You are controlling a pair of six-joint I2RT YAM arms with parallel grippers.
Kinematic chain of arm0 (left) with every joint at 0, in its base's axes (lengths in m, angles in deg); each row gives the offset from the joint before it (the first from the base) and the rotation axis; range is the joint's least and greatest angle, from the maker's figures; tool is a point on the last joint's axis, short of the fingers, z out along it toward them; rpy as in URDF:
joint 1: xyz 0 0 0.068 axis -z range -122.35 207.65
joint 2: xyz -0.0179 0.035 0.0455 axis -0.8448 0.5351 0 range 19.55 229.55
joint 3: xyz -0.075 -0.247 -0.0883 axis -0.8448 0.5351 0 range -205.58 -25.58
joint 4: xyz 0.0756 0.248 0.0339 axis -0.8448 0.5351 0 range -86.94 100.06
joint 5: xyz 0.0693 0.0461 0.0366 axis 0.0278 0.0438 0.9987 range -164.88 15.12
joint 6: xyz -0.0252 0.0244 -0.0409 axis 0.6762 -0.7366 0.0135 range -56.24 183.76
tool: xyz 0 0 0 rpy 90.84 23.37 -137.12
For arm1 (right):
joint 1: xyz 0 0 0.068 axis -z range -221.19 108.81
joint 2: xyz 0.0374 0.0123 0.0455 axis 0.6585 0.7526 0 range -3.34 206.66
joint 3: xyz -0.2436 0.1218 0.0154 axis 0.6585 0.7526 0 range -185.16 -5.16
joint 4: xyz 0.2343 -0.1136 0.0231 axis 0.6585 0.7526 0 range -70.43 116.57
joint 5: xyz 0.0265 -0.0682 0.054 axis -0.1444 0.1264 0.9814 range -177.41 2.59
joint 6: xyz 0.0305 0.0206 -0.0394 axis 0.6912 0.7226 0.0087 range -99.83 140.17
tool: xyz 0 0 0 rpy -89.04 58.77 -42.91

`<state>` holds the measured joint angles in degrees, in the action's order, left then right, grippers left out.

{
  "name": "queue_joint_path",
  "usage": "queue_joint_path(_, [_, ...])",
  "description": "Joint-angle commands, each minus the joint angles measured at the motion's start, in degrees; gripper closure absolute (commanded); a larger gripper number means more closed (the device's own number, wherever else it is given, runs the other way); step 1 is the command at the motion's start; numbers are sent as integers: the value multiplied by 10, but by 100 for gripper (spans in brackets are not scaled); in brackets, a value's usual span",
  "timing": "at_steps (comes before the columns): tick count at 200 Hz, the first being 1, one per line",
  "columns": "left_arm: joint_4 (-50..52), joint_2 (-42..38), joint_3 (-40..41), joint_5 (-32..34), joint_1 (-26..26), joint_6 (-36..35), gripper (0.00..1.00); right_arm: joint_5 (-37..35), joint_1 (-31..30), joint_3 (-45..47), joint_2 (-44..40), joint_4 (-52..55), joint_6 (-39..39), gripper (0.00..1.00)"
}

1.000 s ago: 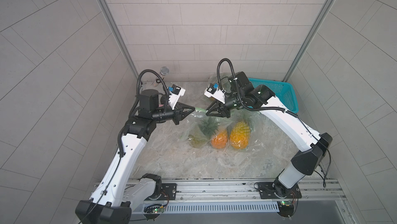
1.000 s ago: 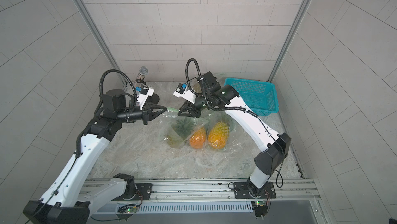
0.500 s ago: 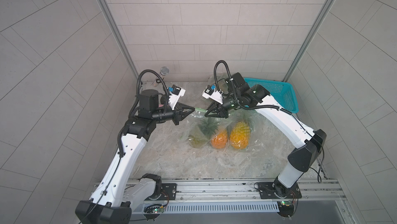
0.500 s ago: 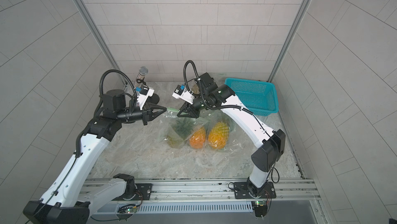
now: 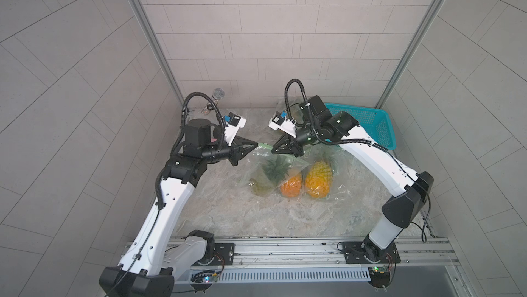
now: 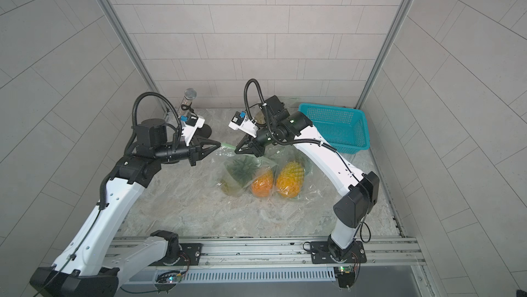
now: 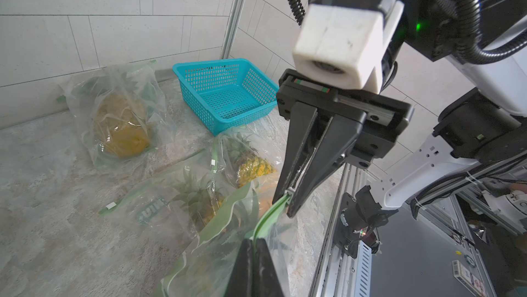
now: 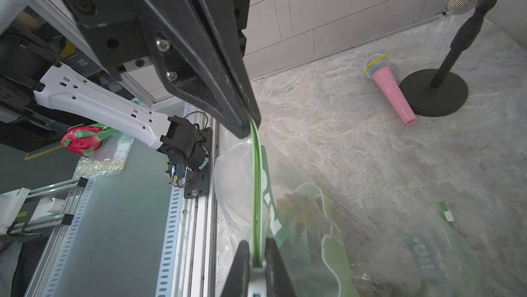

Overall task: Open the zip-top bag and take out the pineapple
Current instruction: Unzip the zipper on the zipper food storage bag.

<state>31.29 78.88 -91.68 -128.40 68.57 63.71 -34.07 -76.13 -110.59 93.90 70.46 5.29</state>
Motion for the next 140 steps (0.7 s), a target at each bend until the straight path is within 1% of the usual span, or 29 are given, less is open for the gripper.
queue_joint_path(1, [9, -20, -21, 78, -3, -17, 100, -21, 6, 0, -15, 25, -14, 98])
queue_joint_path(12, [12, -25, -23, 108, -7, -19, 100, -38, 8, 4, -18, 40, -22, 98])
queue_joint_path(30, [15, -27, -30, 129, -17, -18, 100, -60, 14, 16, -27, 53, -28, 99])
queue_joint_path(72, [9, -24, -43, 136, -47, -4, 100, -77, 38, 58, -52, 58, -32, 99])
queue_joint_path(140, [10, -27, -52, 118, -82, -5, 100, -88, 68, 94, -77, 69, -38, 100])
